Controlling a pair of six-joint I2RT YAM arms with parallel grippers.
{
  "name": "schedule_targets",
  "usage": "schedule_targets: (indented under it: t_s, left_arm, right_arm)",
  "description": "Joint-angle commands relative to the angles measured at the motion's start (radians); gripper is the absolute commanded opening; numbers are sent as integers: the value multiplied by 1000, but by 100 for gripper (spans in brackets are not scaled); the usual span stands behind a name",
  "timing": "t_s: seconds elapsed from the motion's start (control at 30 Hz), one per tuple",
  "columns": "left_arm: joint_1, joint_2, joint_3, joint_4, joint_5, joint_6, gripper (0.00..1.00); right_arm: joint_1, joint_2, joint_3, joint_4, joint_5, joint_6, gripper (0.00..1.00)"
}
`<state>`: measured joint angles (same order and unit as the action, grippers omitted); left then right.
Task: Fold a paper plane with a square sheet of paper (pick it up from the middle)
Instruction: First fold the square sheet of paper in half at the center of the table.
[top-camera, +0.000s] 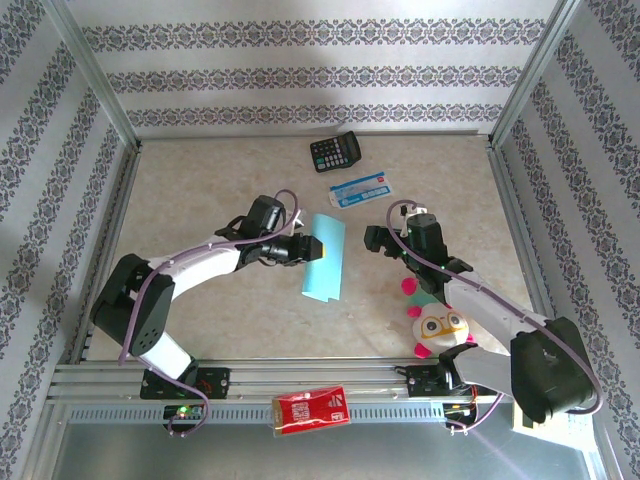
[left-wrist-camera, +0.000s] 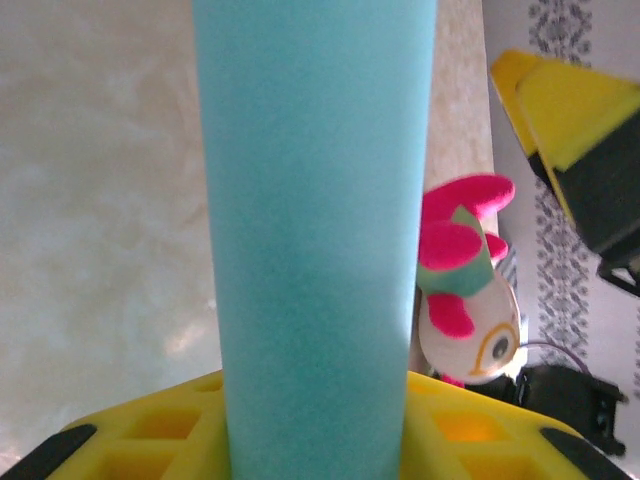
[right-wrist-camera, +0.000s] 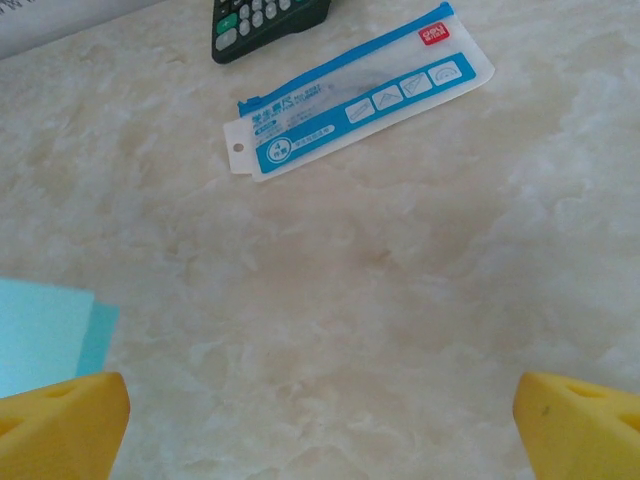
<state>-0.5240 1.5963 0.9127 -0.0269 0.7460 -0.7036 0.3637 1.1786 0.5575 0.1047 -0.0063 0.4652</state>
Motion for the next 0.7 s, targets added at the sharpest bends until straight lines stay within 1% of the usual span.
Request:
schedule_targets:
  t_s: [0.0,0.13,0.43,0.67]
  left_arm:
    - [26,38,-38,65,107,-11,41]
    - [55,83,-40,30,100,33,41]
    - [77,181,-22,-66,56,154,42]
    - [84,216,14,-171,-7,231,49]
  right_arm:
    - [-1,34,5,4,-13,-9,98]
    - [8,49,10,6,-15,-11,98]
    - [14,64,15,6,-17,-12,98]
    - [18,79,21,6,-24,-8,98]
